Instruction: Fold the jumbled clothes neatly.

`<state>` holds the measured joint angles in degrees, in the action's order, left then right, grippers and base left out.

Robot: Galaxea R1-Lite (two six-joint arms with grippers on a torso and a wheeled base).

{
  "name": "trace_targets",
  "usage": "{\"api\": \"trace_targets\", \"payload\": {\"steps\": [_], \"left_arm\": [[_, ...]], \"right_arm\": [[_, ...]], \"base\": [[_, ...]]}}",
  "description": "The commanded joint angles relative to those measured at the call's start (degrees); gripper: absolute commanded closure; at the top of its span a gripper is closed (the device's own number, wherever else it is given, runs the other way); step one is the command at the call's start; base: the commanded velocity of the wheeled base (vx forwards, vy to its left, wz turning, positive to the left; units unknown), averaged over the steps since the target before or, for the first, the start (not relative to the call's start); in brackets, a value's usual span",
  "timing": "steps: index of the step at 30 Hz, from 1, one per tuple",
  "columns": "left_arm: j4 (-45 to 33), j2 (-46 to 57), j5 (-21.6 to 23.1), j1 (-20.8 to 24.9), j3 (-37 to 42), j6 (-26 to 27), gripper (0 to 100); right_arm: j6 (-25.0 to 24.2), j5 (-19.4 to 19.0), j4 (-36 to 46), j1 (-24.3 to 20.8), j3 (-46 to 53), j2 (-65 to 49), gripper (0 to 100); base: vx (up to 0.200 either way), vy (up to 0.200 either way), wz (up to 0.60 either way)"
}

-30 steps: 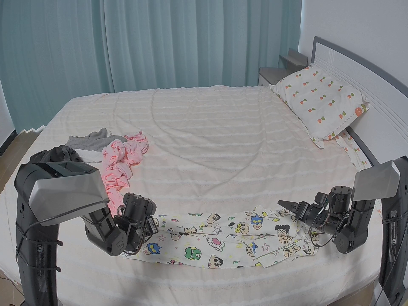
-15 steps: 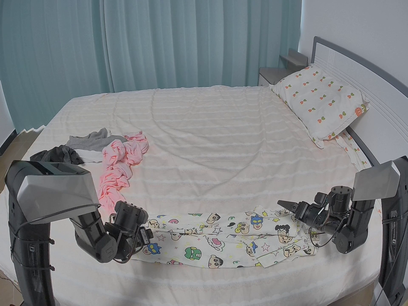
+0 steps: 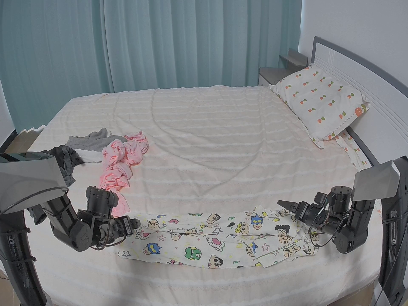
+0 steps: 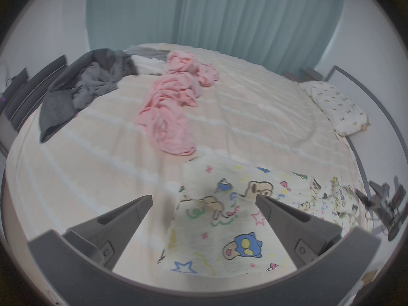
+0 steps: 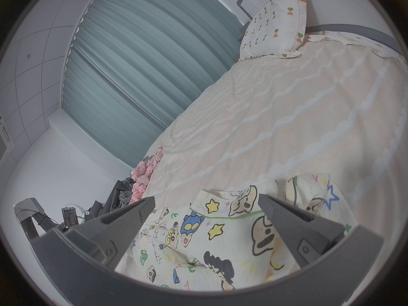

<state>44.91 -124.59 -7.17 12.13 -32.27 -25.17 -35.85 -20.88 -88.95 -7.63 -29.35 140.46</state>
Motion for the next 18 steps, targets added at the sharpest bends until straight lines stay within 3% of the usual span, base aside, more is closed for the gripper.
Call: {"api": "trace_targets", "payload": {"steps": [1,10,18], "left_arm": [[6.07,-7.07,4.71,-3.52,-0.43,5.31,0],[9.67,-9.88,12.53,-5.71,0.72,6.10,0],[10.20,-10.76,12.97,-5.63,-0.08,6.01,0]], "right_arm": [[-0.01,-0.04,-0.69,-0.10,0.26,-0.01,0],[-0.09,-0.39,-0.61,-0.81,0.26,0.52,0],[-0.09,0.23,-0.61,-3.00,1.05,0.78,0]], "base": [[0.000,0.000,0.00],[0.000,0.000,0.00],[0.000,0.000,0.00]]}}
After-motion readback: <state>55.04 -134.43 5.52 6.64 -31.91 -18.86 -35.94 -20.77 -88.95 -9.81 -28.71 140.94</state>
